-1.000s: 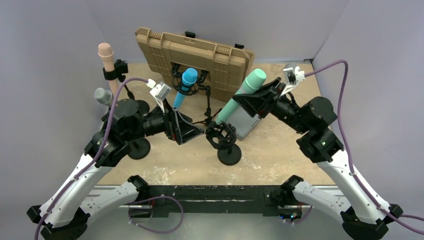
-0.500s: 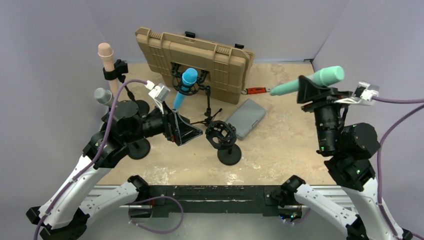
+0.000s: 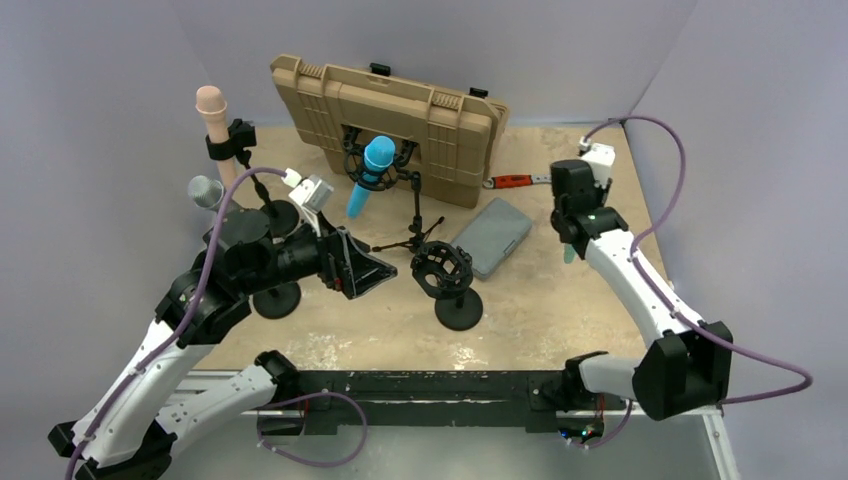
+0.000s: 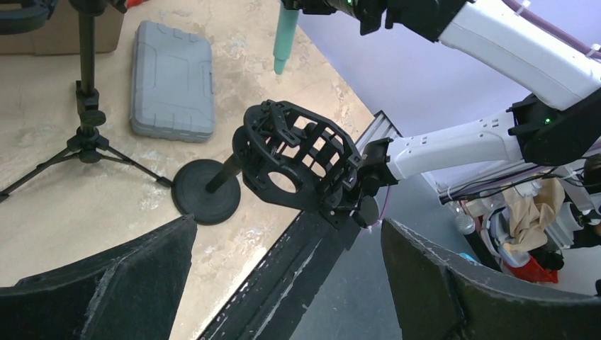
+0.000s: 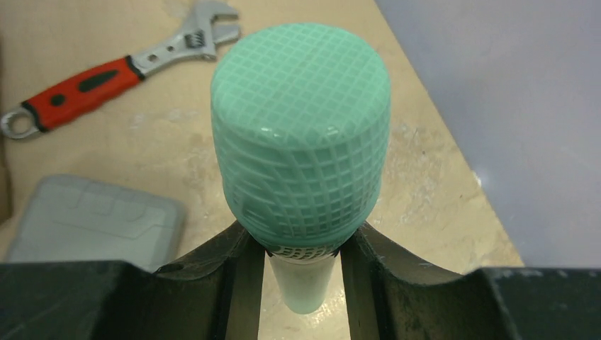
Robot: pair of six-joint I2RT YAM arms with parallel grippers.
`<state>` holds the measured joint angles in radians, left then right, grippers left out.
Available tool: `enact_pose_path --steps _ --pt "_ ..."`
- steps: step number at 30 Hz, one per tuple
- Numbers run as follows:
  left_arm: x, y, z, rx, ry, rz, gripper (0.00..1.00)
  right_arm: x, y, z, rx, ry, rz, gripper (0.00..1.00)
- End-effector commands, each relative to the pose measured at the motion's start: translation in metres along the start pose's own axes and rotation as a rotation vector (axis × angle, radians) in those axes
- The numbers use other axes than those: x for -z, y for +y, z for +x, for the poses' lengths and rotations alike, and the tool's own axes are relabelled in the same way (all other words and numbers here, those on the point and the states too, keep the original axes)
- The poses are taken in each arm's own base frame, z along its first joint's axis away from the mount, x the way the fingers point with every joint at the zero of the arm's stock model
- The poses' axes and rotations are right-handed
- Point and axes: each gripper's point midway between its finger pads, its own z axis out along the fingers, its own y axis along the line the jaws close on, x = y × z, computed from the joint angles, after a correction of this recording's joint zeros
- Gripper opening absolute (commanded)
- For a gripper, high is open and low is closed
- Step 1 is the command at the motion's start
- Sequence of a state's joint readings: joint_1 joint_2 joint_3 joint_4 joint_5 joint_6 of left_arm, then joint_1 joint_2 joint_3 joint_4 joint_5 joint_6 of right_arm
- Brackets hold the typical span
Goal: Remove the microphone from the stand
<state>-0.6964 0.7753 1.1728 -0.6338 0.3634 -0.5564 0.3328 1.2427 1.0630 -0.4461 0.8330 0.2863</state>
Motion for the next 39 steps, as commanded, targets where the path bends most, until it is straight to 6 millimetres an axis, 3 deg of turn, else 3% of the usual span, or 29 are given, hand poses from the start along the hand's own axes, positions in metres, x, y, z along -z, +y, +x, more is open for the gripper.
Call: enact_pose_path --steps 1,5,9,16,21,25,30,35,39 --pt "0.015 -0.006 -0.007 -0.044 -0.038 0.001 0.99 -0.023 0.01 -0.009 -0.272 0.031 -0.201 0.0" --pt "0.024 -0.008 -0.004 -0.041 -0.044 -0.001 1.0 -0.058 0.023 0.013 -0.395 0.176 -0.282 0.0" --pt "0.032 -0.006 0.0 -0.041 -0.058 -0.013 0.99 -0.097 0.006 0.036 -0.575 0.295 -0.221 0.0" --pt "0.039 -0.008 -0.001 -0.042 -0.072 -0.011 1.0 -0.149 -0.002 0.054 -0.697 0.33 -0.174 0.0" --pt "0.039 -0.003 0.002 -0.036 -0.065 -0.034 0.99 -0.185 0.0 0.084 -0.771 0.468 -0.228 0.0" --pt "0.035 -0.003 0.003 -0.025 -0.054 -0.028 0.99 -0.197 0.014 0.099 -0.828 0.512 -0.282 0.0" --pt "0.03 -0.006 0.002 -0.009 -0.044 -0.013 0.99 -0.207 0.022 0.09 -0.945 0.48 -0.294 0.0" --pt "0.028 -0.007 0.0 -0.005 -0.048 -0.009 0.99 -0.211 0.027 0.097 -1.102 0.523 -0.24 0.0" --pt "0.027 -0.006 0.001 -0.005 -0.042 -0.012 0.99 -0.213 0.028 0.099 -1.182 0.506 -0.194 0.1"
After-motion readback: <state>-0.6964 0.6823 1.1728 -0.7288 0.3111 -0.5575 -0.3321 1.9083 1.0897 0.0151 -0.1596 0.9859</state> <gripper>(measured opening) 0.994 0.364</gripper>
